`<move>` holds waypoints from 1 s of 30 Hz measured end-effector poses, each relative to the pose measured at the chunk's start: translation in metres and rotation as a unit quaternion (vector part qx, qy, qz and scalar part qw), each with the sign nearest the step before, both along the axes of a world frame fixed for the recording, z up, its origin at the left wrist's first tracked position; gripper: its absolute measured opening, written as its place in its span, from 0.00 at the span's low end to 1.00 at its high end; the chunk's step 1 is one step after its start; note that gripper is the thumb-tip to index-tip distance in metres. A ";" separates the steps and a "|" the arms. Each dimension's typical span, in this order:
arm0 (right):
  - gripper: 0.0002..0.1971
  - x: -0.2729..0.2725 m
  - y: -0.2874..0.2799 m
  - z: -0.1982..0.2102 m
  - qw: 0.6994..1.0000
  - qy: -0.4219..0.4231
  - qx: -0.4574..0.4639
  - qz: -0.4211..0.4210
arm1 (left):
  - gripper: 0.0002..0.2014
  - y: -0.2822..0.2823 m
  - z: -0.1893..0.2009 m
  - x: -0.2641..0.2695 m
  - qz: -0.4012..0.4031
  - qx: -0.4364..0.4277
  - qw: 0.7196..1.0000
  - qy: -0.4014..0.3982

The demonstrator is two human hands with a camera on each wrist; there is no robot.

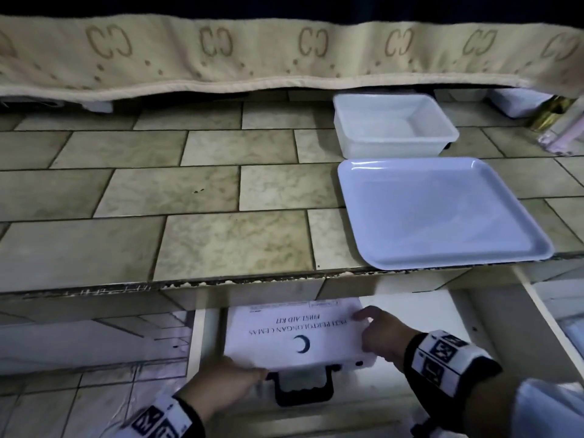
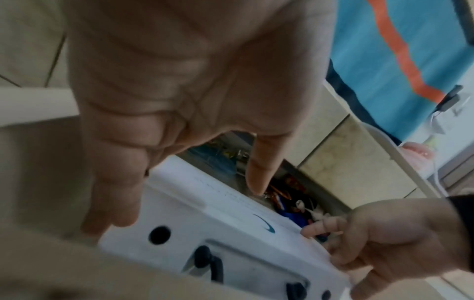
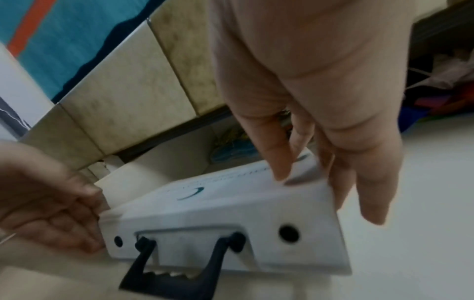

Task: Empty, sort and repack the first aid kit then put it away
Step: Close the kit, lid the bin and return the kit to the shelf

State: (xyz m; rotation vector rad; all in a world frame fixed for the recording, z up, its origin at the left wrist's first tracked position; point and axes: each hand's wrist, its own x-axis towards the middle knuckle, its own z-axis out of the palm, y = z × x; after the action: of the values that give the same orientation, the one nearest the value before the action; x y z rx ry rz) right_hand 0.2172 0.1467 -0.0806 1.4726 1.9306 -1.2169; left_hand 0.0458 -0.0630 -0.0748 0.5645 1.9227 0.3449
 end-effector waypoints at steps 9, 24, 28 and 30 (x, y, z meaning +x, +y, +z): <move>0.15 -0.004 0.009 0.097 0.921 0.013 -0.046 0.387 | 0.15 0.042 0.075 -0.018 -0.043 0.054 0.995 -0.073; 0.23 -0.014 0.231 0.157 0.934 0.274 0.204 -0.106 | 0.19 0.244 0.148 -0.046 0.084 0.374 0.923 0.023; 0.23 -0.024 0.246 0.158 0.946 0.251 0.194 -0.069 | 0.27 0.271 0.139 -0.048 0.026 0.348 0.937 0.034; 0.23 -0.027 0.250 0.158 0.945 0.266 0.176 -0.076 | 0.27 0.279 0.137 -0.050 0.010 0.328 0.944 0.035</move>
State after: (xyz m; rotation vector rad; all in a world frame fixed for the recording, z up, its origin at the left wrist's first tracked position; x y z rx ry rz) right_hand 0.1900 0.3969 0.0775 1.6055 2.5374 -1.5205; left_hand -0.0047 0.2160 0.0618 0.9971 1.8612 1.0093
